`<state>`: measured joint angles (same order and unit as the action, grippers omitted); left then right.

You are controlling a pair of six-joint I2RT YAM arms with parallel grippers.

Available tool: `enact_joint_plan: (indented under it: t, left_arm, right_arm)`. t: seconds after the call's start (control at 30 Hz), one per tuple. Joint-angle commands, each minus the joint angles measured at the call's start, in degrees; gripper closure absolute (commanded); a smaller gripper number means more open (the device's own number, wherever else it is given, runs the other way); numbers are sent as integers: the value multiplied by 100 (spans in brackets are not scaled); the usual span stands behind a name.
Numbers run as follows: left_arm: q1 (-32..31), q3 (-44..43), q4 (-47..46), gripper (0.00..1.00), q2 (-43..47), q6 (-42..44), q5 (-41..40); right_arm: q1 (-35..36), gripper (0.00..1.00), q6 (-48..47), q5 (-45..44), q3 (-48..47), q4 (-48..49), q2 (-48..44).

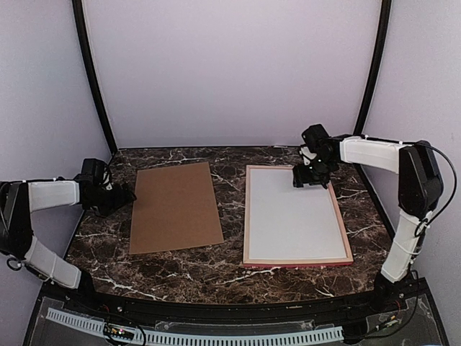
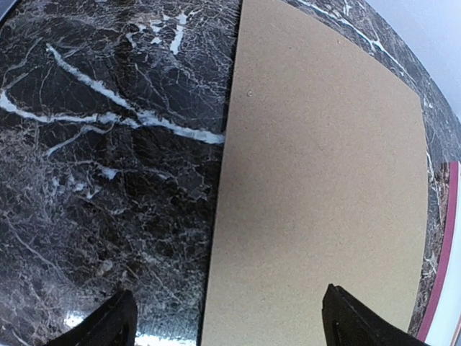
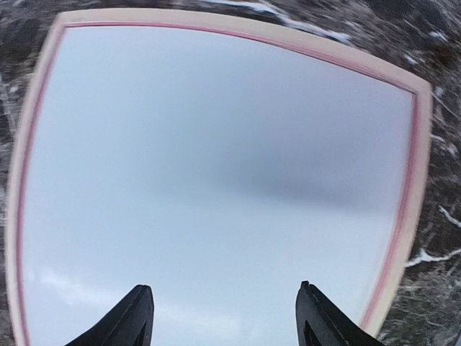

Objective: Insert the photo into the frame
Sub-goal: Pick up the backboard from the center of the board.

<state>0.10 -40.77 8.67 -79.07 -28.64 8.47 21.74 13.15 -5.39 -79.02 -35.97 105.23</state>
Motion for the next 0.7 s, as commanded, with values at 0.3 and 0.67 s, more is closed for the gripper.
enact_joint_plan:
  t: [0.3, 0.67]
  left_arm:
    - [169, -752, -17, 1, -1104, 400, 676]
    - [184, -841, 14, 3, -1485, 475, 1045]
  right_arm:
    - [2147, 27, 1010, 1207, -1882, 740, 1617]
    - [2601, 27, 1722, 1708, -2536, 1156, 2649]
